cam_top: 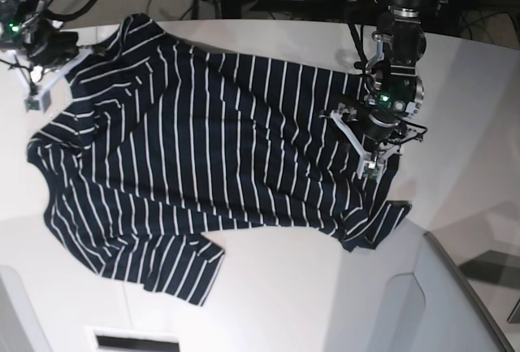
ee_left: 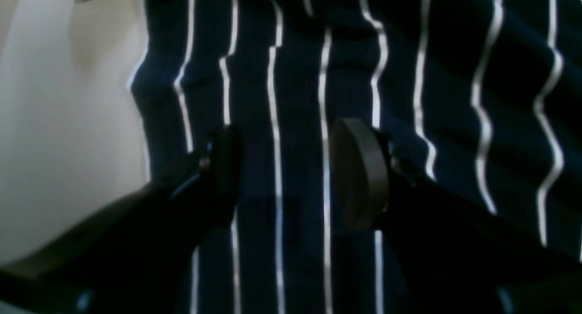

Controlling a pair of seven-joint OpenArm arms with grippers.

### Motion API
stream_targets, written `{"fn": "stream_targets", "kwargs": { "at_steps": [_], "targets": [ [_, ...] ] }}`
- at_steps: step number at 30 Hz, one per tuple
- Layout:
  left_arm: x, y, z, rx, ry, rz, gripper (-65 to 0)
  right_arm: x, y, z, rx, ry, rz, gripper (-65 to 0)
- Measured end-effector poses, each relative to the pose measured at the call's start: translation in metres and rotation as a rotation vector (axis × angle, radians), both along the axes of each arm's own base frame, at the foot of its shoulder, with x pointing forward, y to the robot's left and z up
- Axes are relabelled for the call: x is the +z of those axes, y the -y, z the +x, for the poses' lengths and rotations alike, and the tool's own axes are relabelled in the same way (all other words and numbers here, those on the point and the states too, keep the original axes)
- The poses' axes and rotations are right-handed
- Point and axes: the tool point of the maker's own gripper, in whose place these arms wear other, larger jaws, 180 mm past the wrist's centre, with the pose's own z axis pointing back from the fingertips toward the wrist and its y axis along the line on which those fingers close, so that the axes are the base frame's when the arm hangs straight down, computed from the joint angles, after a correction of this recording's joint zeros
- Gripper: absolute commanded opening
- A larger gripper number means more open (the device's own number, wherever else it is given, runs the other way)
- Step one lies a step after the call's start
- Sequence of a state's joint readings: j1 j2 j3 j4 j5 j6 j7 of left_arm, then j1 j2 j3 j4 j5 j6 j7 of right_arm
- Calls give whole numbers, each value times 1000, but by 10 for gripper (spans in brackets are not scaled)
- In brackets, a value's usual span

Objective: Layout the t-shirt on the table in an organized manner, then fold the t-shirt properly
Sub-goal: 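Pull the collar with the right gripper away from the left gripper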

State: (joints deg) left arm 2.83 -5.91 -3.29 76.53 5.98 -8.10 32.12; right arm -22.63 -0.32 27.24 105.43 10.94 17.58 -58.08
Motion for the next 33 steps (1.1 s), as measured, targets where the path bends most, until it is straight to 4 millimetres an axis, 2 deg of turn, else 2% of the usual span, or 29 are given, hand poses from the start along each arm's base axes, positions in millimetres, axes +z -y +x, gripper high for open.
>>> {"fn": "stream_targets", "kwargs": {
  "at_steps": [3, 13, 15, 17, 20, 22, 25, 26, 28, 31, 33],
  "targets": [
    [-7, 2, -1, -3, -21, -7, -318, -2, 15, -18, -86, -27, -12, -644],
    [-9, -6, -3, 7, -28, 6, -318, -22, 16, -55, -252, -152, 76, -626],
    [-9, -6, -3, 8, -28, 6, -318, -21, 22, -63, -304, -174, 83, -573],
    [-10, -6, -3, 7, -30, 6, -318, -19, 31, -69, -352, -176, 76, -471],
    [-10, -7, -5, 9, -28, 5, -318, -13, 32, -72, -348, -182, 63, -317],
    [-10, -7, -4, 9, -27, 6, -318, 5, 37, -56, -341, -113, 27, -296],
    [-10, -7, -5, 8, -27, 6, -318, 37, 49, -12, -304, 108, -50, -317],
    [-10, -7, -5, 8, -26, 8, -318, 42, 50, 2, -296, 167, -56, -326],
    [-10, -11, -7, 6, -27, 13, -318, 36, 45, 29, -238, 209, -53, -356],
    [-9, -18, -9, 8, -25, 25, -331, 19, 24, 79, -75, 220, 10, -495],
    [-9, -22, -10, 14, -28, 28, -410, 5, 26, 100, -60, 196, 29, -626]
  ]
}}
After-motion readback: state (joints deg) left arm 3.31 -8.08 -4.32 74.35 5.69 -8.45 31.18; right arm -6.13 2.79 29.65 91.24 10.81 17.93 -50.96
